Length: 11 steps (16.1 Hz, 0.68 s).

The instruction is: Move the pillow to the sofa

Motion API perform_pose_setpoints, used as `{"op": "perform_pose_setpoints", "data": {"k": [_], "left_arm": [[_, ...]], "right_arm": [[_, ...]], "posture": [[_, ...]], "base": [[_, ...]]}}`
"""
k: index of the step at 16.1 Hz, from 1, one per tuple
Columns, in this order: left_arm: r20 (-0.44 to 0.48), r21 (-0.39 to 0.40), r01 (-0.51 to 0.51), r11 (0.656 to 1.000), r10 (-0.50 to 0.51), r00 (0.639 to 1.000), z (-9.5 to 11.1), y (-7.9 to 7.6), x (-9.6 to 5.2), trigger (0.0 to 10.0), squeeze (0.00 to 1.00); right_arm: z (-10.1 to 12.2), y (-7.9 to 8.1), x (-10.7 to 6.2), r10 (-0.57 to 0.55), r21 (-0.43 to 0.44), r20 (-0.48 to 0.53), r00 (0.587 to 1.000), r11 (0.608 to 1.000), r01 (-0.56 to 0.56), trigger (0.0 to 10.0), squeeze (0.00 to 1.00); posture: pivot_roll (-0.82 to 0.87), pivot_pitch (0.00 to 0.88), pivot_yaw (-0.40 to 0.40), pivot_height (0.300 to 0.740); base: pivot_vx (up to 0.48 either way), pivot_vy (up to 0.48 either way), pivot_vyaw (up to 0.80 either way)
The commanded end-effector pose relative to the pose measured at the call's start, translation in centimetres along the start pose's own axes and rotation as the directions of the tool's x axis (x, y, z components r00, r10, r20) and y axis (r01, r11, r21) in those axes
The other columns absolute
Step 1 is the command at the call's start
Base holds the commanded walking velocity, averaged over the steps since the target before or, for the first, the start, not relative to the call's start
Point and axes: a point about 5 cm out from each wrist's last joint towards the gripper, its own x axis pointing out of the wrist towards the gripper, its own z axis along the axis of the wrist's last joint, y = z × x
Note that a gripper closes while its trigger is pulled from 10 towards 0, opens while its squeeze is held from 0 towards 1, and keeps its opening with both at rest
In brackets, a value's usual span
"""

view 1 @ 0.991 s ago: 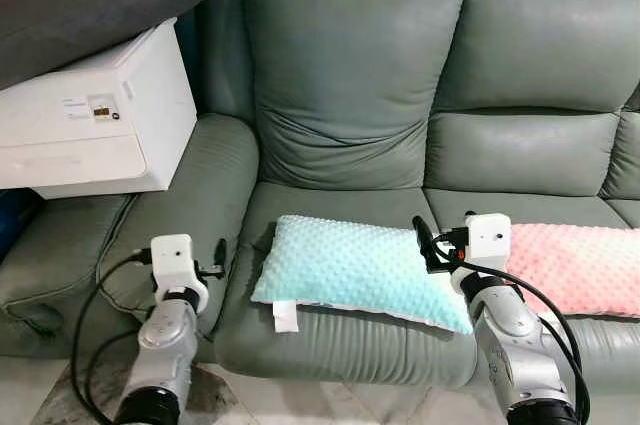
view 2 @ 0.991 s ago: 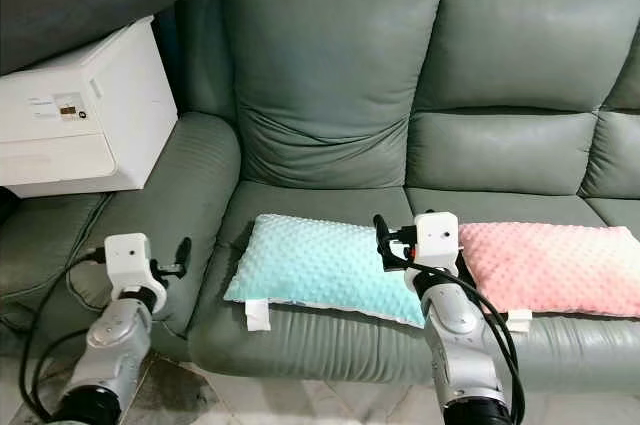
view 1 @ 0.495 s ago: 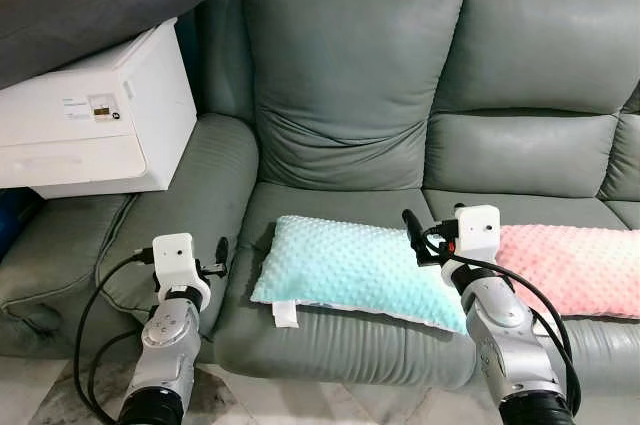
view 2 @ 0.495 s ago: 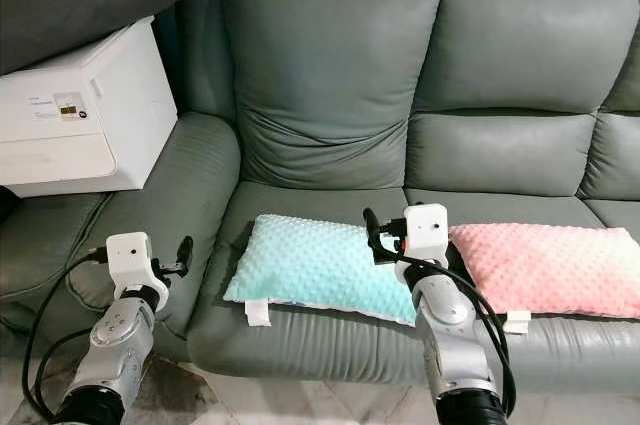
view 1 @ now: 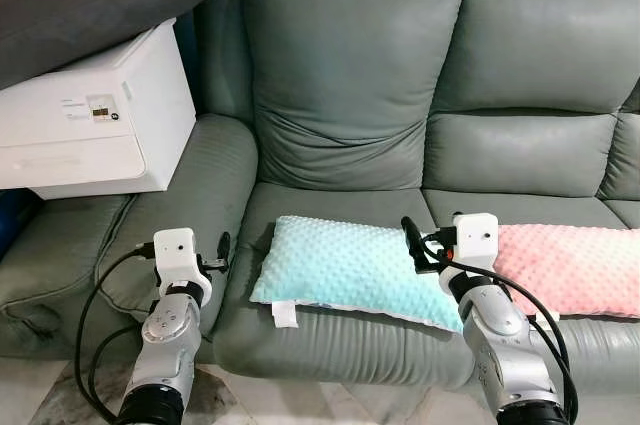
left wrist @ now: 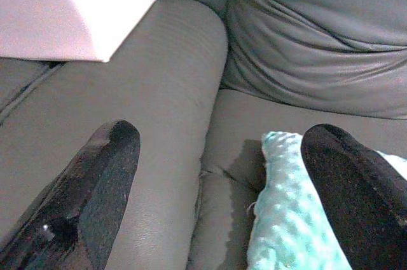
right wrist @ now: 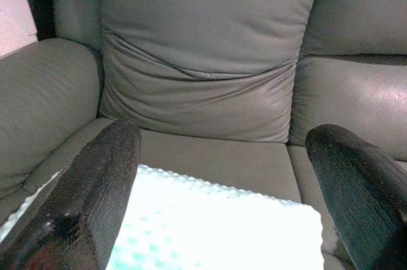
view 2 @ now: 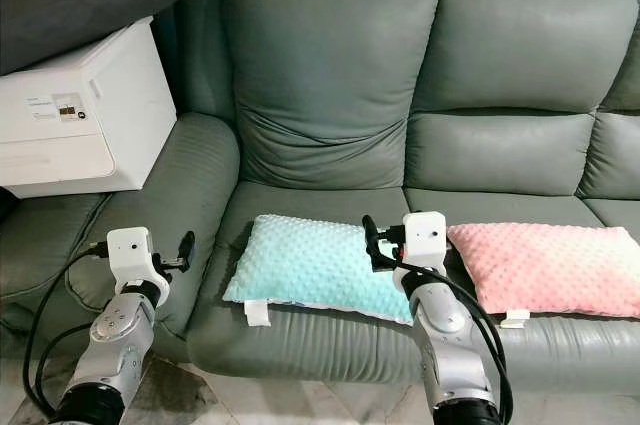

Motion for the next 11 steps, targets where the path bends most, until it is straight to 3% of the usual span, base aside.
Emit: {"op": "perform_pose_setpoints", "data": {"k": [1,6,11], "left_arm": [[0.001,-0.003,0.009,1.0,-0.009,1.0,0.09,-0.11,-0.1,10.0,0.0],[-0.008,-0.044,0.001,0.999,-0.002,1.0,0.03,0.03,-0.2,10.0,0.0],[-0.024,-0.053,0.016,0.998,-0.017,1.0,-0.22,-0.28,-0.36,10.0,0.0]], "right_arm": [[0.47,0.11,0.01,0.005,-0.002,0.014,1.0,1.0,-0.005,10.0,0.0],[0.5,0.02,-0.04,0.003,-0.003,0.006,1.0,1.0,-0.003,10.0,0.0],[0.37,-0.16,-0.36,0.0,-0.004,-0.005,1.0,1.0,0.0,10.0,0.0]], "posture": [[-0.14,0.0,0.022,0.74],[-0.14,0.0,0.018,0.74],[-0.15,0.0,0.016,0.74]], "base": [[0.0,0.0,0.0],[0.0,0.0,0.0],[-0.322,0.0,0.0]]}}
